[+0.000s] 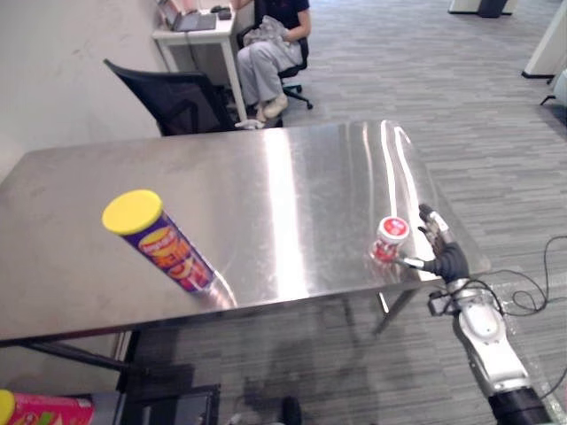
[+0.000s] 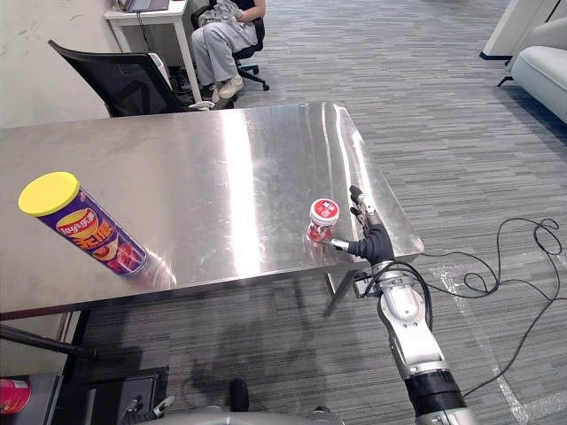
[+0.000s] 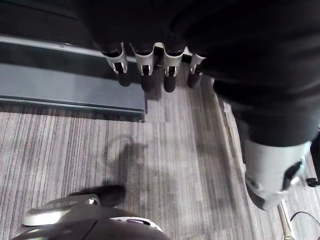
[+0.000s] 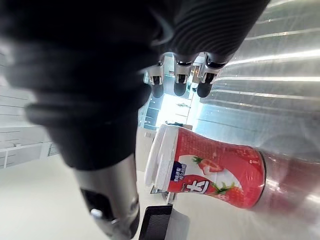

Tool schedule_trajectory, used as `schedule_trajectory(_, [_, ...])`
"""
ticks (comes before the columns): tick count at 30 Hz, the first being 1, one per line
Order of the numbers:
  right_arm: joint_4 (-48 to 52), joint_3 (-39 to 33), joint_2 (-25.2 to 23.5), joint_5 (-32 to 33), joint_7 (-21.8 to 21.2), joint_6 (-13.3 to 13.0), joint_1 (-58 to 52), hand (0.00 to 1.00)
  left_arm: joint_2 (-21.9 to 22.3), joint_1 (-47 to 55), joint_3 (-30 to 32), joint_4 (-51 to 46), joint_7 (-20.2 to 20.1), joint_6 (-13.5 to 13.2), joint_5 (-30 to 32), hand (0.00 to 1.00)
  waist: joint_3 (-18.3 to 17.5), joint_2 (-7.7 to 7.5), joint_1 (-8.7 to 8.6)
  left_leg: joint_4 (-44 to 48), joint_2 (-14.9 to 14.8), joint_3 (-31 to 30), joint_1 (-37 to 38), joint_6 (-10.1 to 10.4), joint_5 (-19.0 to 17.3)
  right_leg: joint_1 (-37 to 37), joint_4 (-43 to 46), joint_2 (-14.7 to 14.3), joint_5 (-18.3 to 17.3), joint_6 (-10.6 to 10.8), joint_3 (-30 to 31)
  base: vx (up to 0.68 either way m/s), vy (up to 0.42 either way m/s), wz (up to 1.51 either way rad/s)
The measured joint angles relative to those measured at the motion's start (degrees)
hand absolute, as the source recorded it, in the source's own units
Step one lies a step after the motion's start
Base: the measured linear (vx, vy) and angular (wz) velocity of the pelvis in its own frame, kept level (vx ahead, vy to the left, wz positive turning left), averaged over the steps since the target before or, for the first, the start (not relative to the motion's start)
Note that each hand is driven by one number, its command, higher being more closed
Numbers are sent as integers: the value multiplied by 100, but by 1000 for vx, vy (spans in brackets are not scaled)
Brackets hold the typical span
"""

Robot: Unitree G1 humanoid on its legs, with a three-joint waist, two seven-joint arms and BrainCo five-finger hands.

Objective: Put the gum and the chips on the shelf.

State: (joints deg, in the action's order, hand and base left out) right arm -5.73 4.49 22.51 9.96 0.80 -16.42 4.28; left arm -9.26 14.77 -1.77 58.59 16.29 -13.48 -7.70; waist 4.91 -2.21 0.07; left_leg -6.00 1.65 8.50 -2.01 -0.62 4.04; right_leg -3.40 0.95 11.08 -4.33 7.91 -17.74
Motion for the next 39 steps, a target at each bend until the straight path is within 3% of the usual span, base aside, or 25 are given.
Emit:
schedule_trajectory(20, [-665, 46, -112, 0, 144, 80, 781, 0, 3, -183, -53, -80, 82, 145, 1, 0, 343, 61, 45, 0, 39, -113, 0, 0, 1, -95, -78, -17, 0, -1, -127, 15, 3, 3])
schedule_trajectory(31, [-644, 328, -183, 1, -117, 88, 920, 0, 3, -260, -61, -167, 83, 156, 1, 0, 442, 67, 159, -1, 32, -112, 0, 8, -4, -97, -85, -22, 0, -2, -126, 0, 0, 0])
schedule_trajectory(32, [-644, 334, -287, 2, -130, 95, 928, 100, 3, -261, -61, -167, 83, 157, 1, 0, 442, 66, 160, -1, 32, -112, 0, 9, -5, -97, -85, -23, 0, -2, -126, 0, 0, 0])
schedule_trajectory(39, [-578, 698, -347, 3, -337, 104, 946, 100, 0, -314, -66, -163, 97, 159, 1, 0, 475, 64, 161, -1, 28, -112, -1, 17, -11, -94, -84, -20, 0, -2, -124, 0, 0, 0])
